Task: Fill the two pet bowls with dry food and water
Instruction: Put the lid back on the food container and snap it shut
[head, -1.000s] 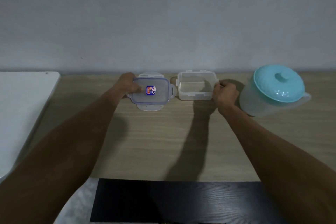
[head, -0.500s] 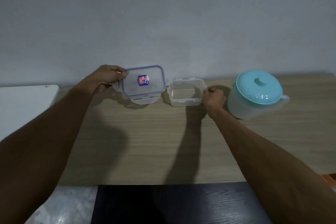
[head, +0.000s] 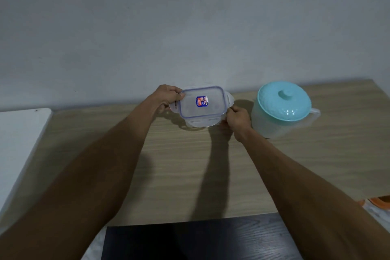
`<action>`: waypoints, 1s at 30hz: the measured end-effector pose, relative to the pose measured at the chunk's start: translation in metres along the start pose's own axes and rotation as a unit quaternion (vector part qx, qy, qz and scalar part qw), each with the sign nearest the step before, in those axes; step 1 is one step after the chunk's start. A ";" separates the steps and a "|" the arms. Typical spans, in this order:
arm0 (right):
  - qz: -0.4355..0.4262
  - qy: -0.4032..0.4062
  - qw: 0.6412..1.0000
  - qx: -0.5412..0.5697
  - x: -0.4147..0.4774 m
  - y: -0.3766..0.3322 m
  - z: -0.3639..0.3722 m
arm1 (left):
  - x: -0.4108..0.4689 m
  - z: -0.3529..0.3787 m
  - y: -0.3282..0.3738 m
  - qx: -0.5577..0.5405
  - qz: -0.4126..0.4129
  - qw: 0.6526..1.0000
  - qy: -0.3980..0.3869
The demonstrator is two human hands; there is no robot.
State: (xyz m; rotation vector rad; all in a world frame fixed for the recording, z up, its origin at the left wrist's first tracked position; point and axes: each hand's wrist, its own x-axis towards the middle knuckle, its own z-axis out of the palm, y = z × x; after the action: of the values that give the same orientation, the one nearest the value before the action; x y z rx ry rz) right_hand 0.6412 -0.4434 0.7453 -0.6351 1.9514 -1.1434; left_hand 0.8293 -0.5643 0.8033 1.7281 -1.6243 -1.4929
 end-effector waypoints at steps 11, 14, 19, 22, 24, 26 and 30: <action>0.026 -0.018 0.997 0.064 -0.004 0.006 -0.004 | 0.010 0.021 -0.001 -0.007 0.012 0.999 0.033; 0.043 -0.010 0.996 0.075 -0.009 0.000 -0.004 | 0.013 0.022 -0.004 -0.019 0.023 0.998 0.053; 0.005 -0.017 0.999 0.042 -0.011 0.003 -0.001 | 0.016 0.022 -0.009 -0.018 0.035 0.998 0.051; 0.011 -0.013 0.999 0.029 -0.014 0.003 -0.001 | 0.016 0.021 -0.012 0.004 0.046 0.997 0.061; 0.004 -0.011 1.000 0.007 -0.019 0.000 -0.001 | 0.016 0.020 -0.014 0.023 0.055 0.996 0.066; -0.006 -0.005 1.000 -0.015 -0.025 -0.006 -0.003 | 0.013 0.019 -0.015 0.039 0.058 0.995 0.064; -0.056 0.034 0.993 -0.094 -0.033 -0.013 -0.003 | 0.008 0.019 -0.020 0.048 0.038 0.997 0.048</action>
State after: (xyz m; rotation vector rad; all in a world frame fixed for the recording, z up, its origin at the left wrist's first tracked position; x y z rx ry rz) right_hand 0.6579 -0.4240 0.7702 -0.8240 2.1214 -1.0692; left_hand 0.8223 -0.5577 0.7757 1.7393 -1.7164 -1.2959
